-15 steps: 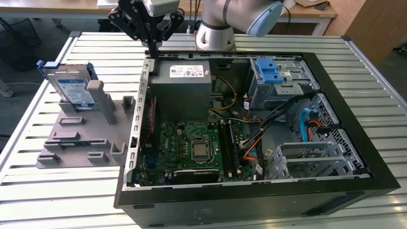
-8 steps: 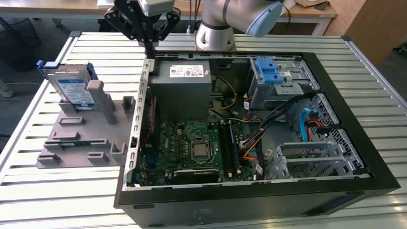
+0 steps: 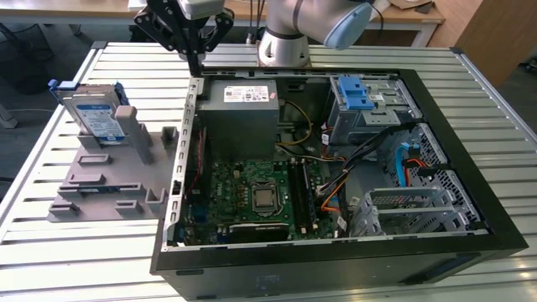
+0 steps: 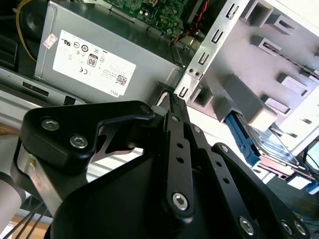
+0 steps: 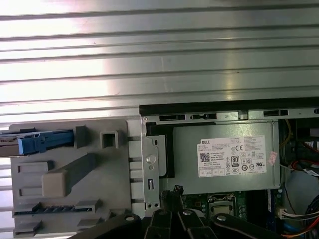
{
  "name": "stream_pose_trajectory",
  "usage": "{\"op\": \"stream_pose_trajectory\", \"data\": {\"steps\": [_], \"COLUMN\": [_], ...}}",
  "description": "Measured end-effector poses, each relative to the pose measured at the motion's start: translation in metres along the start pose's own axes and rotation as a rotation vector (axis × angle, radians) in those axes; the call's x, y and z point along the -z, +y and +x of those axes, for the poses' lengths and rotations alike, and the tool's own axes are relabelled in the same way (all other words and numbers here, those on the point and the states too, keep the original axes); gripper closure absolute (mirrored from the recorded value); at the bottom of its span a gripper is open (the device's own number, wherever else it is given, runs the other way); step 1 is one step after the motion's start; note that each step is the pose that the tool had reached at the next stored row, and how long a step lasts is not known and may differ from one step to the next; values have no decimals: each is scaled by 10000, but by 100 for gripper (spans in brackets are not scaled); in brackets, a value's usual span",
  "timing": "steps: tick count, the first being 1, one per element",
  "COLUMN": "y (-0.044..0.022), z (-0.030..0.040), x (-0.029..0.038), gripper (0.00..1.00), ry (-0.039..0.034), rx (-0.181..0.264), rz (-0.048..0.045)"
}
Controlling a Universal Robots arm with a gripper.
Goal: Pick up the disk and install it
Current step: 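Reach for the disk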
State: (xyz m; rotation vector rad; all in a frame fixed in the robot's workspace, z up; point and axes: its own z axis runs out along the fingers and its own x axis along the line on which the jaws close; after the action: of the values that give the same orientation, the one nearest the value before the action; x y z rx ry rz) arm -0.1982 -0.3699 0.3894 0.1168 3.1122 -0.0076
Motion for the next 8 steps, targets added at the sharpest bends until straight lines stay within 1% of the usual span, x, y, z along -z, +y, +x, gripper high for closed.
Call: {"op": "stream_pose_trajectory", "data": {"steps": [4,8], "y": [16,24], "z": [47,77], "x": [-1,-1], "gripper": [89,89], "ry": [-1,1], "rx": [-1,-1], "rz": [0,1]}}
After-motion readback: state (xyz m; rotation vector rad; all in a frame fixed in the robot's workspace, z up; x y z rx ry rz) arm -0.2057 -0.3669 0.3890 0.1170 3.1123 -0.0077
